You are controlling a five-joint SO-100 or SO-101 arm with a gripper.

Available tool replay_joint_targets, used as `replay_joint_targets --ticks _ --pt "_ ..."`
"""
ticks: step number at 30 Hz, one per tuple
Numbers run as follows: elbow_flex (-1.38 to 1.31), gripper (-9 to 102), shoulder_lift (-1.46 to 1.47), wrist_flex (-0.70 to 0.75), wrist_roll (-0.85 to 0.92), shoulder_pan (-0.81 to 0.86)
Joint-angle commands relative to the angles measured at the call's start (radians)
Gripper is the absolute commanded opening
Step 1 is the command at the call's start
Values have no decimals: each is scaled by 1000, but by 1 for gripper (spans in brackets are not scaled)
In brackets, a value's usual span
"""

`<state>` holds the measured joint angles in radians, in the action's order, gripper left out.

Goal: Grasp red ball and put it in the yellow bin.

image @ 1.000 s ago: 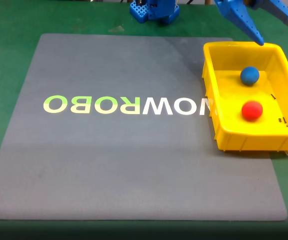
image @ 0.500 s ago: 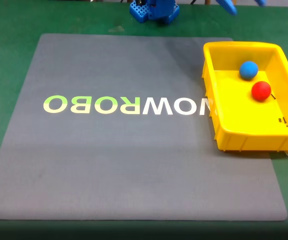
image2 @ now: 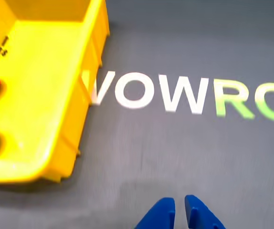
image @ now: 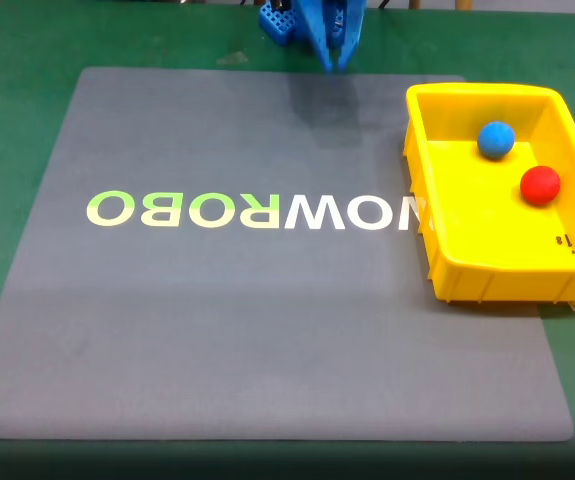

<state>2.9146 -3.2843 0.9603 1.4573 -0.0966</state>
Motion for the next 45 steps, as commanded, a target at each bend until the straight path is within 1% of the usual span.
replay_joint_targets --ticks 1,9,14,19,23,45 --pt "18 0 -41 37 -26 20" --pt "186 0 -41 57 -15 38" --pt "187 0 -43 195 -23 44" --pt "187 0 -43 374 6 43" --pt "187 0 -43 394 8 58" --pt "187 0 -43 394 12 67"
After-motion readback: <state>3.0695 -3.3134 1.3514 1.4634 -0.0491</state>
